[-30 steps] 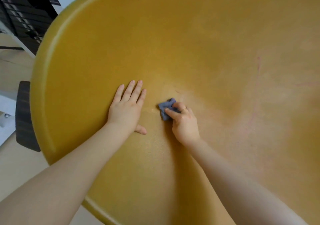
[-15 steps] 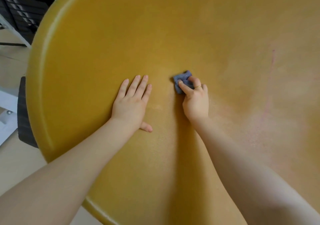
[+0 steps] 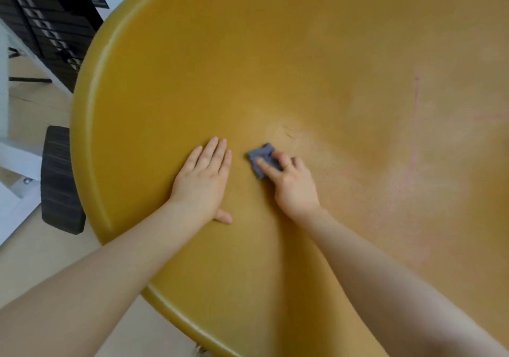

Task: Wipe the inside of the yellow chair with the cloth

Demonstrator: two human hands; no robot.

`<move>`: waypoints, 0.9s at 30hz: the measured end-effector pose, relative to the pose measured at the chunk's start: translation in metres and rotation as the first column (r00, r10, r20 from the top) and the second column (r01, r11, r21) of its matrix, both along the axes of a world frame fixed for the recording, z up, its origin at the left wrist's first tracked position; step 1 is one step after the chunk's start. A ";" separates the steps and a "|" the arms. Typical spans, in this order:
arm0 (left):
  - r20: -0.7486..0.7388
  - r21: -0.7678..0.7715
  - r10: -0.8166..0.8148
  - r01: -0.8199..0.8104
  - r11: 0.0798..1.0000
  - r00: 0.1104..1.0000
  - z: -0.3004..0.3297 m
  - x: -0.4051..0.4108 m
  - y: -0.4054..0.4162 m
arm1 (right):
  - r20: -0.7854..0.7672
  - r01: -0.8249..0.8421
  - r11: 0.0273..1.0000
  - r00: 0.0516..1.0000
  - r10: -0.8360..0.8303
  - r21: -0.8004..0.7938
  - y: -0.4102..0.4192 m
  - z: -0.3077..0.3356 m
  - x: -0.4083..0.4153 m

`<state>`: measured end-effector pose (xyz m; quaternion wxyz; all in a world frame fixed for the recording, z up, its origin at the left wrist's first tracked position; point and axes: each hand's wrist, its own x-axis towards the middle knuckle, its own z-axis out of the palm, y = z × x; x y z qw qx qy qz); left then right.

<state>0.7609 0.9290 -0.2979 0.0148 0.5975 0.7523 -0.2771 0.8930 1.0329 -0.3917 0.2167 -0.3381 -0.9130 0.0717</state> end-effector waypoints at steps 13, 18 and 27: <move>0.063 -0.001 0.035 -0.035 0.999 0.997 -0.011 0.008 0.002 | -0.024 0.132 0.982 0.990 -0.137 -0.138 -0.056 -0.004 0.006; 0.090 0.002 0.071 -0.071 0.997 0.993 -0.016 0.016 0.005 | 0.037 0.105 0.987 0.994 -0.101 -0.120 -0.013 -0.004 0.016; 0.124 0.060 0.047 -0.055 0.997 0.991 -0.027 0.019 -0.003 | 0.084 0.415 0.891 0.910 -0.406 -0.186 0.035 0.001 0.014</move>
